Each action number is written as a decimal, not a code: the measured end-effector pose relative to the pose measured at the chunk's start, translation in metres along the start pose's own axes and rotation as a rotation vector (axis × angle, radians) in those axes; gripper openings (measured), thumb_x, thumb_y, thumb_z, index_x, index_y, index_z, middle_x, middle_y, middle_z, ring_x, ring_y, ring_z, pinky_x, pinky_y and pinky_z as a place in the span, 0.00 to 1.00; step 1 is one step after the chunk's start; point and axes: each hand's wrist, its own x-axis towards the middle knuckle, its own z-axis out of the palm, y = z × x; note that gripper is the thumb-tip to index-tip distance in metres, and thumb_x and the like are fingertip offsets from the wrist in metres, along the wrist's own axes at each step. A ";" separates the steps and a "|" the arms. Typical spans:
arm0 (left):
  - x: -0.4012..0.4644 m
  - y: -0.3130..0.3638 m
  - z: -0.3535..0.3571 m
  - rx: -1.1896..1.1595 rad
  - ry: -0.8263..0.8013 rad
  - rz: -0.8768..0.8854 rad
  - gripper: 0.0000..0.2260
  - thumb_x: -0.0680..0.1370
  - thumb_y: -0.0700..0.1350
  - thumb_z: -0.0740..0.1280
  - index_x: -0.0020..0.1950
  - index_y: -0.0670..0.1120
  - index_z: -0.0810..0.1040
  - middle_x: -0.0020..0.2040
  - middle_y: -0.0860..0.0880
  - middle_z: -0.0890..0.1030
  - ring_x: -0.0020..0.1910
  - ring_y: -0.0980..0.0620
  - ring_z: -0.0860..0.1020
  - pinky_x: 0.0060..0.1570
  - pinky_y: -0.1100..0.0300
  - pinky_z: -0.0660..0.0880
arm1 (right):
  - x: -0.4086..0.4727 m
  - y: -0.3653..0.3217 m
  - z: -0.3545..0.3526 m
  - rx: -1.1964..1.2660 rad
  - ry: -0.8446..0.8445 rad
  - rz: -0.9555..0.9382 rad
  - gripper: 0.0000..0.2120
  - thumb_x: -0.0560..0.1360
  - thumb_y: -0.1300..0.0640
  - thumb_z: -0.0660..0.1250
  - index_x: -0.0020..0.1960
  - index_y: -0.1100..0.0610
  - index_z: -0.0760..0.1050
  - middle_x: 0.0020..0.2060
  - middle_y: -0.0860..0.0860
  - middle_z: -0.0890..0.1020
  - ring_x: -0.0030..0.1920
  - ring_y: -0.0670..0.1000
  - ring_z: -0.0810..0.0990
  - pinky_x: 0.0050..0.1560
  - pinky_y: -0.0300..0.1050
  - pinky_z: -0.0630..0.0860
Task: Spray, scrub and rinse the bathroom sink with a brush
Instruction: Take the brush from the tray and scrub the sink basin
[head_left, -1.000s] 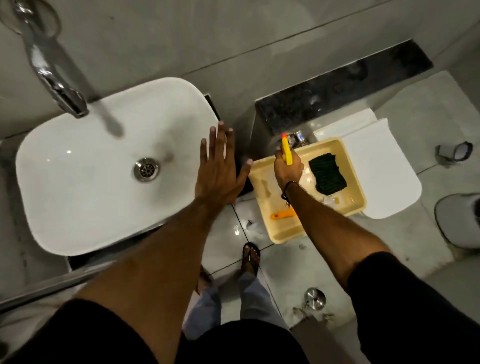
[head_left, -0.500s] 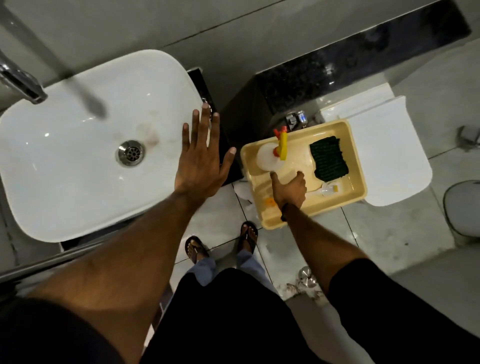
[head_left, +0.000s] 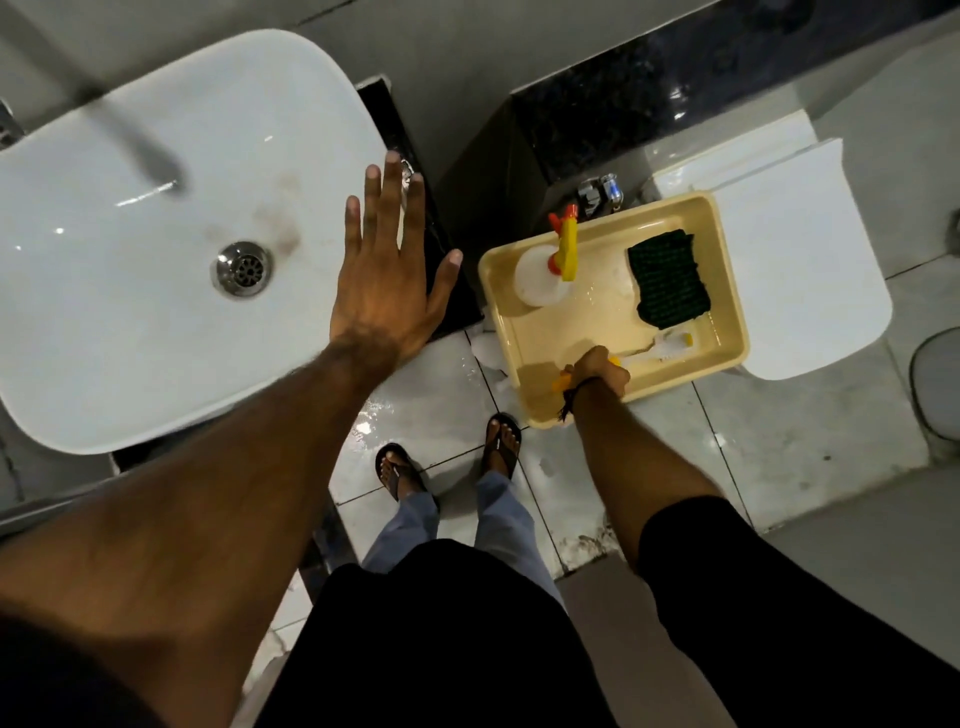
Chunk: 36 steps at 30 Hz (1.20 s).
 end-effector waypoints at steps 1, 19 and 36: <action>0.000 -0.001 0.000 0.000 0.005 -0.003 0.36 0.86 0.63 0.46 0.86 0.42 0.44 0.86 0.40 0.42 0.86 0.41 0.42 0.84 0.41 0.44 | 0.012 0.005 -0.001 0.040 0.031 -0.012 0.23 0.75 0.48 0.59 0.62 0.62 0.73 0.51 0.60 0.85 0.44 0.61 0.88 0.48 0.58 0.85; -0.051 -0.076 -0.034 -0.022 0.240 0.063 0.33 0.87 0.58 0.49 0.85 0.37 0.52 0.86 0.37 0.52 0.85 0.37 0.50 0.83 0.39 0.49 | -0.187 0.011 -0.082 -0.016 0.017 -0.968 0.17 0.79 0.51 0.67 0.34 0.51 0.67 0.28 0.46 0.71 0.35 0.53 0.72 0.43 0.46 0.66; -0.165 -0.281 -0.009 -0.062 0.205 -0.345 0.36 0.85 0.60 0.47 0.84 0.35 0.56 0.85 0.36 0.56 0.84 0.36 0.56 0.81 0.36 0.56 | -0.353 -0.037 0.074 -0.912 -0.302 -1.311 0.18 0.83 0.52 0.58 0.66 0.56 0.79 0.59 0.63 0.84 0.59 0.68 0.80 0.58 0.60 0.78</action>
